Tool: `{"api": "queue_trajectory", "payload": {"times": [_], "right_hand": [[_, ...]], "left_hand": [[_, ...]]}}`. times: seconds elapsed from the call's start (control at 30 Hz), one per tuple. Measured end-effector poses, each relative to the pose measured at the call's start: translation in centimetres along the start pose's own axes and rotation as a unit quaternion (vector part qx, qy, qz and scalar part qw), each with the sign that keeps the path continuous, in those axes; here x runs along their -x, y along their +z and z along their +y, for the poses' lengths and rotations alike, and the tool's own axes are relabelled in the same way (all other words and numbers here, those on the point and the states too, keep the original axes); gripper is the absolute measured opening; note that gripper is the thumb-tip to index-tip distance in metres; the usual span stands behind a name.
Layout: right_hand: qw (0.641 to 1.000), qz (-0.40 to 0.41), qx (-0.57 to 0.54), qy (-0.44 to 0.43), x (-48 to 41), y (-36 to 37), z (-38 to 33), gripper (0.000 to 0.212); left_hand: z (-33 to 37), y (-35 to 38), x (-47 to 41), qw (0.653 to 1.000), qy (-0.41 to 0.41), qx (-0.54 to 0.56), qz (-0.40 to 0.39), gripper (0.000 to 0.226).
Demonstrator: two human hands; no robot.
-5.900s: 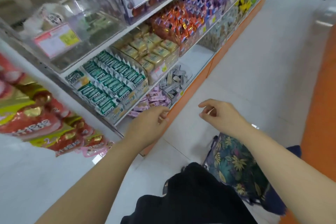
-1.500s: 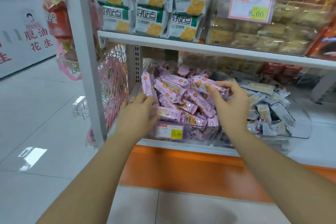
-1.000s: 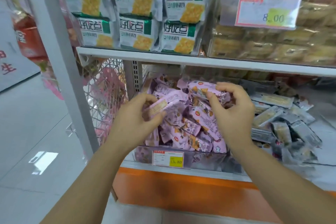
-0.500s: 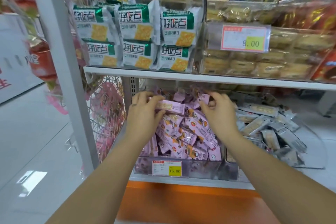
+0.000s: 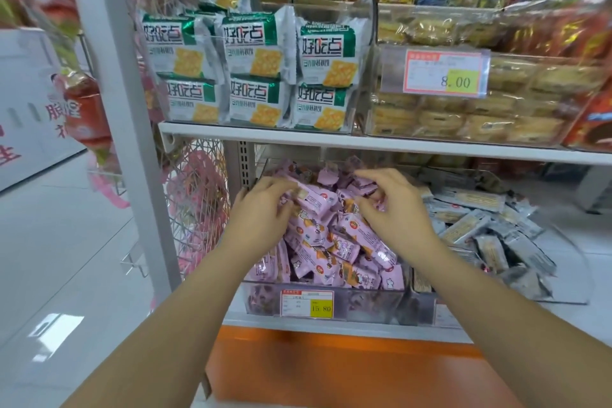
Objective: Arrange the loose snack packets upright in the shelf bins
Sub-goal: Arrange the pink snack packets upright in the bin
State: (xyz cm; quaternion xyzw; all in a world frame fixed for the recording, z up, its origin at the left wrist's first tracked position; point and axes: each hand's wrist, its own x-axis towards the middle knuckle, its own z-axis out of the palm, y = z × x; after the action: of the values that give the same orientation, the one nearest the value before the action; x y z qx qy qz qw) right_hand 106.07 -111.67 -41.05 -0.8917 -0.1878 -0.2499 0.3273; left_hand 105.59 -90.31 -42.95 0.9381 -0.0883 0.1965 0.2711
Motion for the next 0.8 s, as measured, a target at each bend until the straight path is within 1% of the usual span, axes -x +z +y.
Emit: {"api": "queue_trajectory", "payload": {"times": [0.13, 0.23, 0.33, 0.43, 0.53, 0.6, 0.8], "right_hand": [[0.992, -0.110, -0.003, -0.061, 1.8, 0.9, -1.7, 0.022], [0.986, -0.150, -0.010, -0.074, 2.8, 2.3, -2.5, 0.022], [0.979, -0.189, -0.005, -0.074, 3.7, 3.7, -3.1, 0.024], [0.969, -0.239, -0.007, -0.052, 4.3, 4.8, -4.5, 0.035], [0.959, -0.285, -0.002, 0.003, 4.1, 6.2, -5.7, 0.053], [0.959, -0.280, 0.003, 0.032, 3.8, 7.2, -6.4, 0.062], [0.957, -0.284, 0.017, 0.060, 3.9, 10.0, -7.6, 0.077]], "left_hand": [[-2.1, -1.5, 3.2, 1.000, -0.017, 0.021, -0.004, 0.032], [-3.9, -2.4, 5.4, 0.999, -0.038, 0.034, -0.016, 0.032], [-5.0, -2.3, 6.9, 0.997, -0.042, 0.054, -0.020, 0.030], [-5.4, -1.6, 7.9, 0.995, -0.033, 0.089, -0.019, 0.032], [-5.7, -0.9, 7.7, 0.995, -0.025, 0.082, -0.048, 0.041], [-5.8, -0.8, 7.4, 0.995, -0.024, 0.082, -0.061, 0.043], [-6.3, -1.0, 7.4, 0.993, -0.009, 0.096, -0.068, 0.042]]}}
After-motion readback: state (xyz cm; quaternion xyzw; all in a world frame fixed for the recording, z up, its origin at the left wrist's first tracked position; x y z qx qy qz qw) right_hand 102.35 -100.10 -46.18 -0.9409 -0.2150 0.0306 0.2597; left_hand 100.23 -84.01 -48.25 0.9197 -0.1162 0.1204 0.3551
